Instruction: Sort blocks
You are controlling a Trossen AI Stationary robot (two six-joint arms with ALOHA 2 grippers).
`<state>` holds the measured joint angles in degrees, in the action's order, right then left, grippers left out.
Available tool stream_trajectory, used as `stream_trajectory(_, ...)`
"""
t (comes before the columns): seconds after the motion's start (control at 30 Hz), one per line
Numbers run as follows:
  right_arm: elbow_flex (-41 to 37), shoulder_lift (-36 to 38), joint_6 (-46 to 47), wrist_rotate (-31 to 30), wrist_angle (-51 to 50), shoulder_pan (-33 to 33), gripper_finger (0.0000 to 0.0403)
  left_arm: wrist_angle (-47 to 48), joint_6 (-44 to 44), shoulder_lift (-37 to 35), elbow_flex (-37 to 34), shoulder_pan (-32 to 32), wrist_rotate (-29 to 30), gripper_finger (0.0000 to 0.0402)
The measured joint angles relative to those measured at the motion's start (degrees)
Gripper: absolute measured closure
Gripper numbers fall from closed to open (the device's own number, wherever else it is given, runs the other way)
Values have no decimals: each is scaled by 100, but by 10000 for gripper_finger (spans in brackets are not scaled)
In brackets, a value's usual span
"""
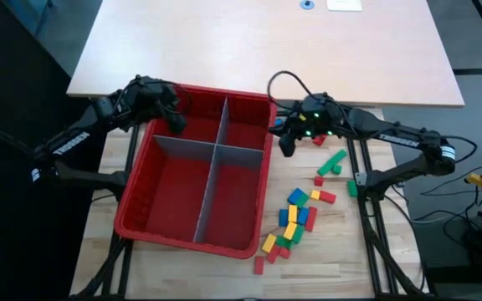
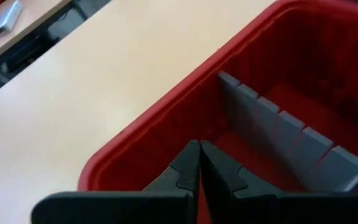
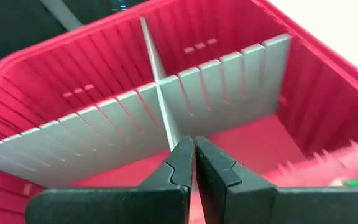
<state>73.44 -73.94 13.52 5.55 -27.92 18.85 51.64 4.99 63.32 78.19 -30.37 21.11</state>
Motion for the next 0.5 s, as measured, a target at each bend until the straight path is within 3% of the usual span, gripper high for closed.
stream_trajectory(0.27, -1396, 1023, 683, -556, 931, 31, 403, 141, 48, -102, -3, -440, -67, 402)
stream_trajectory(0.5, -2098, 1136, 1483, -565, 1442, 28, 403, 19, 8, -228, -427, -921, -334, 402)
